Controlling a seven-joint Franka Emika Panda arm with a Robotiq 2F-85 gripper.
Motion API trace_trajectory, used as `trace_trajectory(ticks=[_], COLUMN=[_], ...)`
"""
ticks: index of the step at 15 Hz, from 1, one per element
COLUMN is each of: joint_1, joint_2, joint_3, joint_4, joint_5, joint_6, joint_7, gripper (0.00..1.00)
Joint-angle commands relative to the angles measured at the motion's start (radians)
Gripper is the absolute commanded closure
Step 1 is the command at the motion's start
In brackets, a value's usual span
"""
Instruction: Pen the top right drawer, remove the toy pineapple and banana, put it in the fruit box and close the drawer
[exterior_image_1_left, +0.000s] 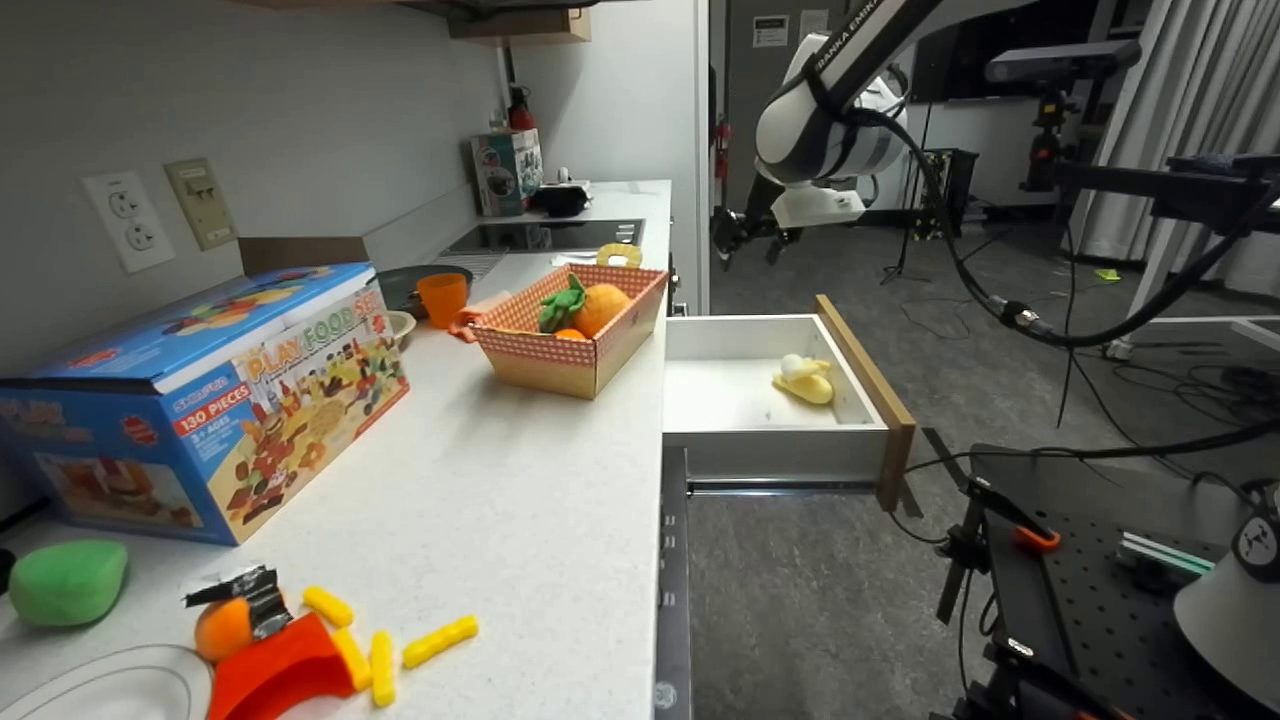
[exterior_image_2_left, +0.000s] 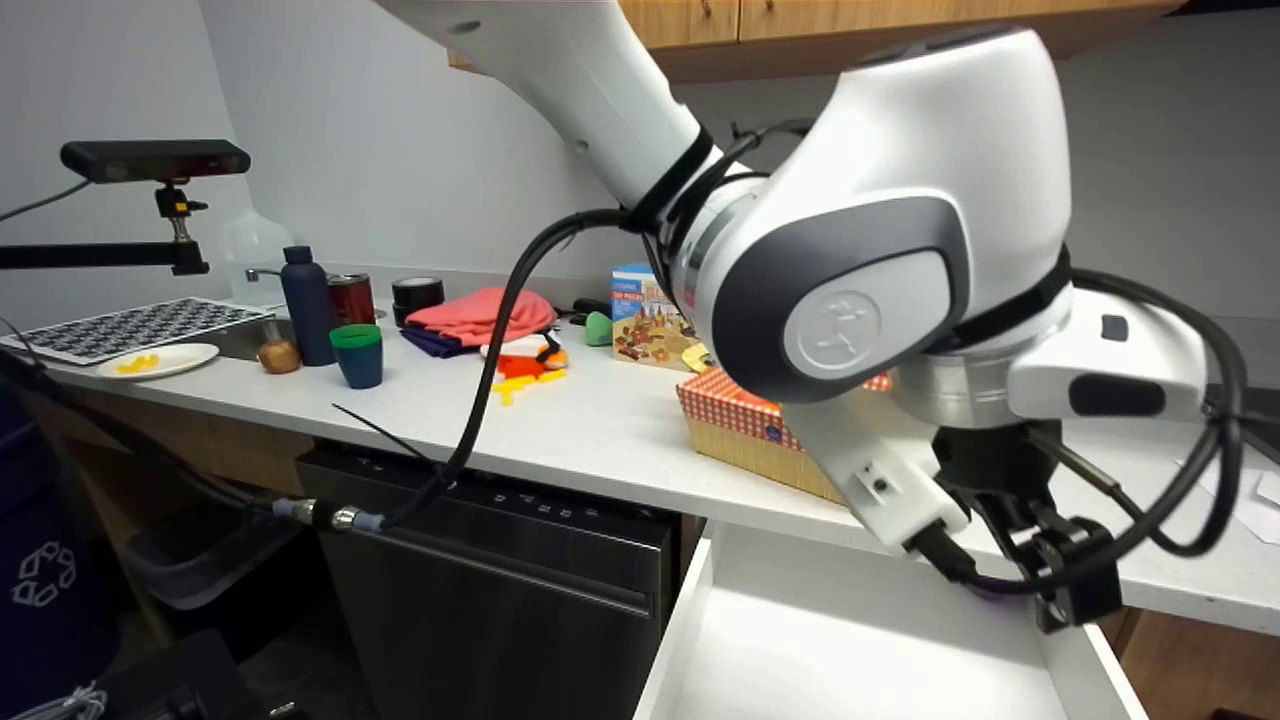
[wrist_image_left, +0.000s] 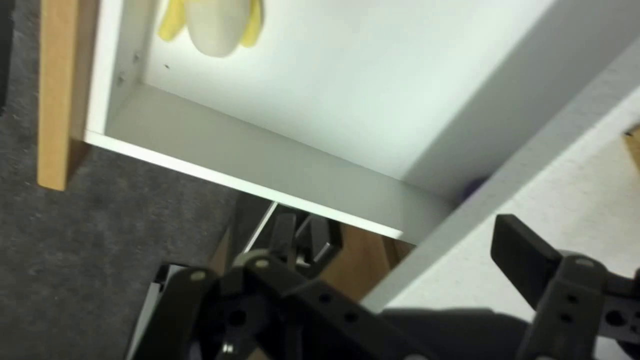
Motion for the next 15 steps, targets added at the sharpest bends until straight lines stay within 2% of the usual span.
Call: trace_trajectory(ticks=[1, 5, 9, 15], joint_1=[-0.005, 0.008, -0.009, -0.066], joint_2=[0.075, 0.171, 0.278, 0.429], joint_3=[-0.036, -0.077, -0.094, -0.066], joint_4=[0.027, 0.056, 0.121, 0.265], joint_5=[-0.021, -0.039, -0.031, 0.009], joint_6=[-0.064, -0.113, -0.185, -0.288], joint_7=[0.066, 0.154, 0.214, 0.232], gripper=[0.0, 0.0, 0.0, 0.0])
